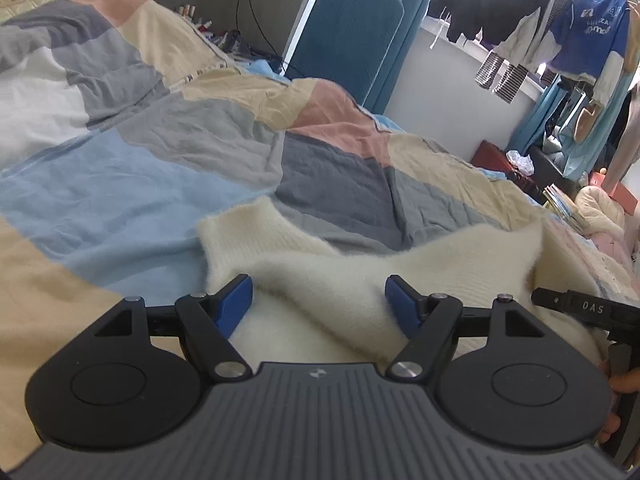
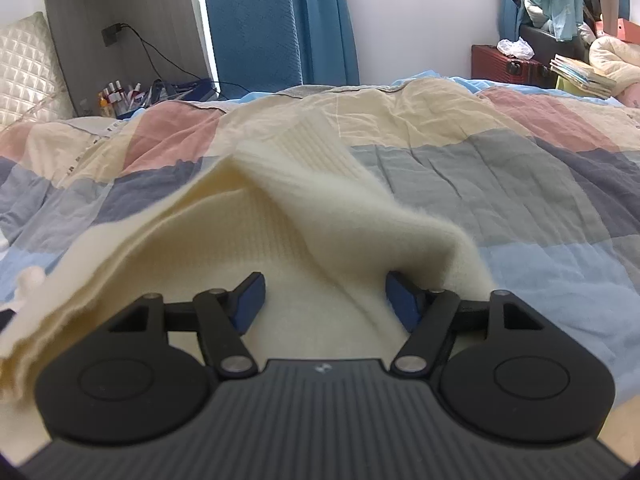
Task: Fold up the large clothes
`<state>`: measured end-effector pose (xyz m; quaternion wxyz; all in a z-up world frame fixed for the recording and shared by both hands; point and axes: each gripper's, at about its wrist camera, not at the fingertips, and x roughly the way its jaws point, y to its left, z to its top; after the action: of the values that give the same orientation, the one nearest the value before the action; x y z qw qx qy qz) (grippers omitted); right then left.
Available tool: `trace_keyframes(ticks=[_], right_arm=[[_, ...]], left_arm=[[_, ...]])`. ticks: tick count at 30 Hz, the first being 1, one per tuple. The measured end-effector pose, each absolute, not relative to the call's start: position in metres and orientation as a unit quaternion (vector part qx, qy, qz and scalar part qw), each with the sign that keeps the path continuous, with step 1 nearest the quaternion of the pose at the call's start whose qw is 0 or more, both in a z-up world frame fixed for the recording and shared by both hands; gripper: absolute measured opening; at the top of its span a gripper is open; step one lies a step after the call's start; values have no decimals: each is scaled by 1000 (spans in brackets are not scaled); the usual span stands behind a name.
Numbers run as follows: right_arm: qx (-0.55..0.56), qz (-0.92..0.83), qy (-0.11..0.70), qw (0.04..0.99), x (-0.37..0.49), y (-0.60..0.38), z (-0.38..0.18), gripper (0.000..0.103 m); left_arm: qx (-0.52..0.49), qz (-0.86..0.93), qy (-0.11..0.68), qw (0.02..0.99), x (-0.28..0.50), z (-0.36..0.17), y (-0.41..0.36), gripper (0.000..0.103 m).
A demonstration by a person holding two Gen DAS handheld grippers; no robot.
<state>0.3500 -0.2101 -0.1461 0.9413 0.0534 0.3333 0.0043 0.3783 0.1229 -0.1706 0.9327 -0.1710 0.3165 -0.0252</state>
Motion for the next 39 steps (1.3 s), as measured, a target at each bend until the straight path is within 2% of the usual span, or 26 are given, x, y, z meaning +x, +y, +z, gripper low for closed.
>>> trace_keyframes(ticks=[6, 19, 30, 39], right_arm=[[38, 5, 325, 945, 322, -209, -134, 67], [43, 37, 310, 949, 236, -204, -106, 68], [83, -34, 365, 927, 230, -223, -129, 67], [165, -82, 351, 918, 220, -257, -128, 63]], left_arm=[[-141, -32, 305, 941, 333, -156, 110, 77], [-167, -62, 295, 939, 245, -130, 97, 77], [-95, -28, 356, 929, 260, -152, 87, 77], [-167, -26, 357, 919, 251, -152, 115, 77]])
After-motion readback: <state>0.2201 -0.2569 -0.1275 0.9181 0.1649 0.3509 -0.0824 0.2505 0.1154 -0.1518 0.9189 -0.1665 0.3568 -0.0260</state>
